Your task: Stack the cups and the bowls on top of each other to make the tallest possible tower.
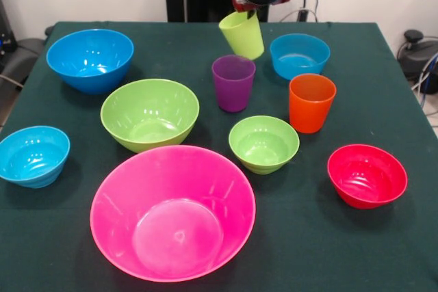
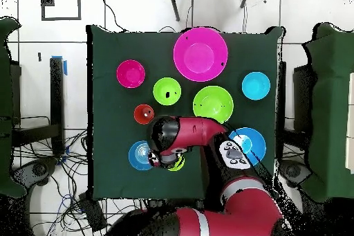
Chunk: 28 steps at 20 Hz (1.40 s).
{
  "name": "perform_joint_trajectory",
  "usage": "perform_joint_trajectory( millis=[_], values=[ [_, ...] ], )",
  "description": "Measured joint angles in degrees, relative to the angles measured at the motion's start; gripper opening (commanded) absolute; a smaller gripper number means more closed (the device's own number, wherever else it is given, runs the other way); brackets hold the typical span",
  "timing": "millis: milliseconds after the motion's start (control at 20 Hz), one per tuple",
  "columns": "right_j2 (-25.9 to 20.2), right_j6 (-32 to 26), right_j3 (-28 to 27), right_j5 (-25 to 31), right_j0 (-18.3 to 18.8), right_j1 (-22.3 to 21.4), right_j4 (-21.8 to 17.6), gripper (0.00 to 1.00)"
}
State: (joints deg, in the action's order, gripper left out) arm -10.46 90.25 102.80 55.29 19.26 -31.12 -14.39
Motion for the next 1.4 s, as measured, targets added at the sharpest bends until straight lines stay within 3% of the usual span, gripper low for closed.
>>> perform_joint_trajectory(
  millis=[800, 1400],
  values=[
    [-0.08, 0.0, -2.48, 2.96, 1.17, -0.44, -0.01, 0.0],
    [-0.08, 0.0, -2.47, 12.9, 0.47, -6.58, -0.01, 0.0]
  ],
)
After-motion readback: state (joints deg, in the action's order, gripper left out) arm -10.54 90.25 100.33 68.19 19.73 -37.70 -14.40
